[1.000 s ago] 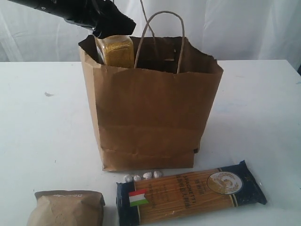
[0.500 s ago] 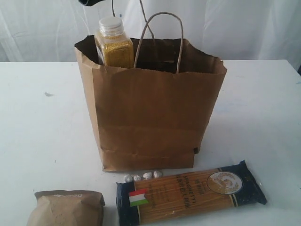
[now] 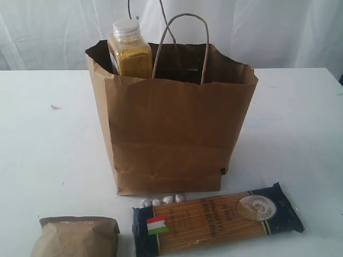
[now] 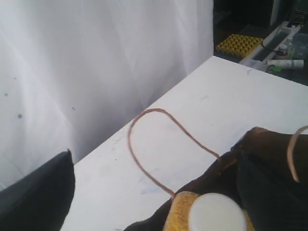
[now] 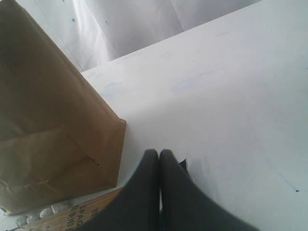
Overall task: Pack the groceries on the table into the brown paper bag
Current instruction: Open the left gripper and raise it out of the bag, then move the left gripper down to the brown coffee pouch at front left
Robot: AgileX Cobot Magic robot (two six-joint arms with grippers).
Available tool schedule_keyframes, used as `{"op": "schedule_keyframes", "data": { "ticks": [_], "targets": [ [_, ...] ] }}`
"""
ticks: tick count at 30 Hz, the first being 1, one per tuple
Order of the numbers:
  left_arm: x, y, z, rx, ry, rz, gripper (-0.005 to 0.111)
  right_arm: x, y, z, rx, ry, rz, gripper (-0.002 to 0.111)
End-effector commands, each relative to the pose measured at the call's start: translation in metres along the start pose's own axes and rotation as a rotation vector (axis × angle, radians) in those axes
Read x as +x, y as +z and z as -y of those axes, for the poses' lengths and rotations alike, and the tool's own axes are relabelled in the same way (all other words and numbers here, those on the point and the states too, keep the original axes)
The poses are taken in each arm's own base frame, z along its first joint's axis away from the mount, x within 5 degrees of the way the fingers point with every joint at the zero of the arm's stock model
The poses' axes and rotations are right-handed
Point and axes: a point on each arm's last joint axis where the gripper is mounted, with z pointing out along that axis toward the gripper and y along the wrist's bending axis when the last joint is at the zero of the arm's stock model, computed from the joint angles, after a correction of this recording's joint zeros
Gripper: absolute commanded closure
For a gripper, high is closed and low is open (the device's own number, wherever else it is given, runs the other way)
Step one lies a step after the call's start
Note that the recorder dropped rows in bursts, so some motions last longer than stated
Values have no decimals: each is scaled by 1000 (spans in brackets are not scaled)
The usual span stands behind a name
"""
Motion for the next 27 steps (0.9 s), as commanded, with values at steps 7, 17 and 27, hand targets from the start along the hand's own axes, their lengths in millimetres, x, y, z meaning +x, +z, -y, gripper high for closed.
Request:
{"op": "schedule_keyframes", "data": {
  "ticks": [7, 17, 27],
  "targets": [
    [-5, -61, -13, -98, -164, -55, 18, 0, 0, 1, 6, -6, 11, 108],
    [27, -97, 11, 12, -243, -471, 51, 0, 0, 1, 6, -4, 11, 108],
    [84, -88, 28, 185, -334, -760, 48, 0, 0, 1, 6, -4, 11, 108]
  ]
}}
